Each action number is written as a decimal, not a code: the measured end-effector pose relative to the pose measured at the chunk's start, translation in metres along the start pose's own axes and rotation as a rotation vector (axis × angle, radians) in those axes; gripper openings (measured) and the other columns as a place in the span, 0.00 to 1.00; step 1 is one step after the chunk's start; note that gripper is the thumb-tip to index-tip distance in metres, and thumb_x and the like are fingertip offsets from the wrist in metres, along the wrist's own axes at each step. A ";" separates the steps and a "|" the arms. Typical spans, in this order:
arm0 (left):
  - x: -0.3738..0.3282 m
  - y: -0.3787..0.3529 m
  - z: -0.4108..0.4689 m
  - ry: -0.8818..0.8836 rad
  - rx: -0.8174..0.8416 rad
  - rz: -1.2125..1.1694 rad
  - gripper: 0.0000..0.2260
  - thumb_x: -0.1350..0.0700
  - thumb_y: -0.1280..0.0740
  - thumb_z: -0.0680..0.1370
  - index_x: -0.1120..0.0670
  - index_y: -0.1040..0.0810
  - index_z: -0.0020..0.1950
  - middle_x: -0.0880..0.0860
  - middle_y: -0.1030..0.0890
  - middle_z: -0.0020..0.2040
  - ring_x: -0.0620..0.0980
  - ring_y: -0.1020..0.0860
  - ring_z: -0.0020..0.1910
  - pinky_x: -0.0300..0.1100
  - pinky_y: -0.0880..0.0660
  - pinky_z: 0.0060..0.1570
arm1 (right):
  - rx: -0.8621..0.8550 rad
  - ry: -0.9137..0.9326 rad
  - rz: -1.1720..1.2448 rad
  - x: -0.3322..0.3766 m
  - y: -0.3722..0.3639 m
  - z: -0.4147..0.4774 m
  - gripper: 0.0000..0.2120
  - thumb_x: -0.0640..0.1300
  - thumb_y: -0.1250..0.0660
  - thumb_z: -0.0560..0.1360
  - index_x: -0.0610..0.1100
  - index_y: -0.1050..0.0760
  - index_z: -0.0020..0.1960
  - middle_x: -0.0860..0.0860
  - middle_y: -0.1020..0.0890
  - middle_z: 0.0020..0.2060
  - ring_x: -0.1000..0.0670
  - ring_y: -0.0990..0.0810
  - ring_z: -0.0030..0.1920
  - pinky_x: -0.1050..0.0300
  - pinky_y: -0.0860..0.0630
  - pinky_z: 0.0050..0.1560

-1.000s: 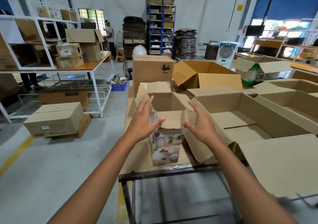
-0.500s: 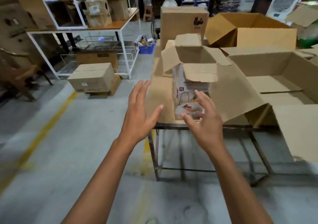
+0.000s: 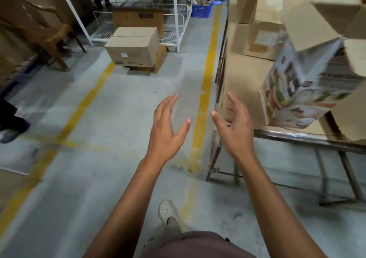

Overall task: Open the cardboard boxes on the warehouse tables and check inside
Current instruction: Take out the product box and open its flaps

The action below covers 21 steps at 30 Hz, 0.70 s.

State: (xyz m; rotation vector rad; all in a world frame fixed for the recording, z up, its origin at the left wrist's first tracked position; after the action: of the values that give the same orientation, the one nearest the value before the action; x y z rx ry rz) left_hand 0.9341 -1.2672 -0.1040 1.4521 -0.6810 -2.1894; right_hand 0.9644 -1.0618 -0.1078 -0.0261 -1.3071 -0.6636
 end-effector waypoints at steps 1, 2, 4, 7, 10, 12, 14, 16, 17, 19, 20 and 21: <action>0.013 0.006 0.011 0.005 0.006 -0.004 0.29 0.52 0.30 0.79 0.54 0.36 0.77 0.53 0.33 0.75 0.49 0.37 0.76 0.37 0.40 0.74 | -0.002 -0.018 0.014 -0.001 -0.017 0.011 0.30 0.47 0.27 0.76 0.48 0.33 0.75 0.51 0.28 0.70 0.57 0.26 0.63 0.54 0.21 0.56; 0.025 0.013 0.024 0.003 0.003 -0.004 0.29 0.52 0.30 0.79 0.54 0.35 0.77 0.53 0.33 0.75 0.48 0.37 0.76 0.37 0.40 0.74 | -0.002 -0.032 0.024 -0.001 -0.034 0.022 0.30 0.48 0.27 0.76 0.48 0.33 0.75 0.51 0.28 0.70 0.57 0.26 0.63 0.53 0.21 0.56; 0.049 0.027 0.052 -0.001 -0.009 0.003 0.29 0.52 0.30 0.79 0.55 0.35 0.77 0.53 0.33 0.75 0.48 0.37 0.76 0.37 0.40 0.74 | 0.017 -0.046 0.041 0.000 -0.070 0.044 0.32 0.53 0.29 0.74 0.49 0.33 0.75 0.51 0.28 0.70 0.56 0.25 0.63 0.50 0.20 0.57; 0.081 0.042 0.093 0.003 0.000 -0.007 0.28 0.52 0.31 0.79 0.55 0.35 0.77 0.52 0.33 0.75 0.48 0.37 0.76 0.38 0.40 0.74 | 0.031 -0.057 0.083 0.001 -0.116 0.074 0.34 0.59 0.32 0.72 0.50 0.33 0.75 0.52 0.27 0.70 0.55 0.25 0.64 0.46 0.20 0.57; 0.100 0.051 0.132 -0.005 0.003 -0.013 0.27 0.52 0.31 0.80 0.54 0.35 0.77 0.51 0.32 0.75 0.47 0.36 0.75 0.34 0.40 0.72 | 0.012 -0.068 0.089 0.003 -0.139 0.099 0.33 0.59 0.31 0.72 0.52 0.33 0.75 0.54 0.27 0.69 0.57 0.25 0.64 0.47 0.20 0.57; 0.107 0.049 0.161 -0.006 0.012 -0.038 0.27 0.51 0.32 0.80 0.53 0.35 0.77 0.50 0.32 0.74 0.45 0.36 0.74 0.28 0.42 0.70 | -0.018 -0.070 0.068 0.003 -0.142 0.119 0.30 0.55 0.30 0.74 0.53 0.32 0.74 0.55 0.27 0.69 0.62 0.26 0.63 0.51 0.20 0.57; 0.113 0.038 0.193 -0.012 0.034 -0.064 0.27 0.51 0.32 0.80 0.52 0.35 0.77 0.50 0.32 0.74 0.44 0.35 0.74 0.26 0.42 0.69 | -0.064 -0.070 0.054 0.001 -0.140 0.142 0.29 0.53 0.30 0.75 0.53 0.33 0.74 0.56 0.27 0.68 0.64 0.27 0.62 0.54 0.21 0.57; 0.114 0.020 0.226 -0.030 0.060 -0.089 0.27 0.51 0.31 0.80 0.52 0.35 0.77 0.49 0.32 0.74 0.44 0.35 0.74 0.29 0.40 0.69 | -0.125 -0.063 0.039 -0.004 -0.134 0.167 0.28 0.51 0.30 0.76 0.52 0.32 0.74 0.57 0.27 0.67 0.60 0.26 0.63 0.53 0.21 0.57; 0.114 0.010 0.242 -0.039 0.074 -0.104 0.27 0.51 0.31 0.80 0.52 0.35 0.77 0.49 0.32 0.74 0.44 0.35 0.74 0.32 0.39 0.70 | -0.161 -0.059 0.031 -0.008 -0.130 0.180 0.28 0.50 0.30 0.76 0.50 0.32 0.74 0.58 0.27 0.66 0.58 0.25 0.63 0.53 0.20 0.56; 0.107 -0.013 0.278 -0.074 0.107 -0.132 0.27 0.52 0.31 0.79 0.52 0.35 0.77 0.50 0.32 0.74 0.45 0.34 0.74 0.39 0.37 0.72 | -0.250 -0.057 0.021 -0.018 -0.117 0.207 0.28 0.51 0.31 0.75 0.48 0.31 0.73 0.57 0.26 0.65 0.58 0.25 0.62 0.54 0.19 0.54; 0.100 -0.025 0.296 -0.104 0.127 -0.136 0.27 0.52 0.31 0.79 0.52 0.34 0.77 0.50 0.31 0.74 0.46 0.34 0.74 0.42 0.36 0.73 | -0.293 -0.060 0.013 -0.024 -0.110 0.220 0.27 0.52 0.31 0.75 0.48 0.30 0.72 0.57 0.26 0.64 0.58 0.24 0.61 0.53 0.19 0.54; 0.092 -0.037 0.314 -0.137 0.151 -0.136 0.27 0.52 0.31 0.79 0.53 0.34 0.77 0.50 0.32 0.74 0.46 0.34 0.74 0.43 0.36 0.73 | -0.329 -0.064 0.006 -0.029 -0.103 0.234 0.27 0.52 0.32 0.75 0.49 0.30 0.72 0.56 0.25 0.64 0.58 0.24 0.61 0.52 0.19 0.54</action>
State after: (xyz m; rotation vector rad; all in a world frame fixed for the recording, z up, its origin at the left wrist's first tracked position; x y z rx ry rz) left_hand 0.6064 -1.2407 -0.0883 1.4699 -0.8324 -2.4048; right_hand 0.7083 -1.0445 -0.1016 -0.3207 -1.2469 -0.8727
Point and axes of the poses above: each hand's wrist, its own z-axis towards the middle knuckle, its own y-axis out of the back of the hand, x = y × z, the point moved 10 cm from there along z, towards the middle knuckle
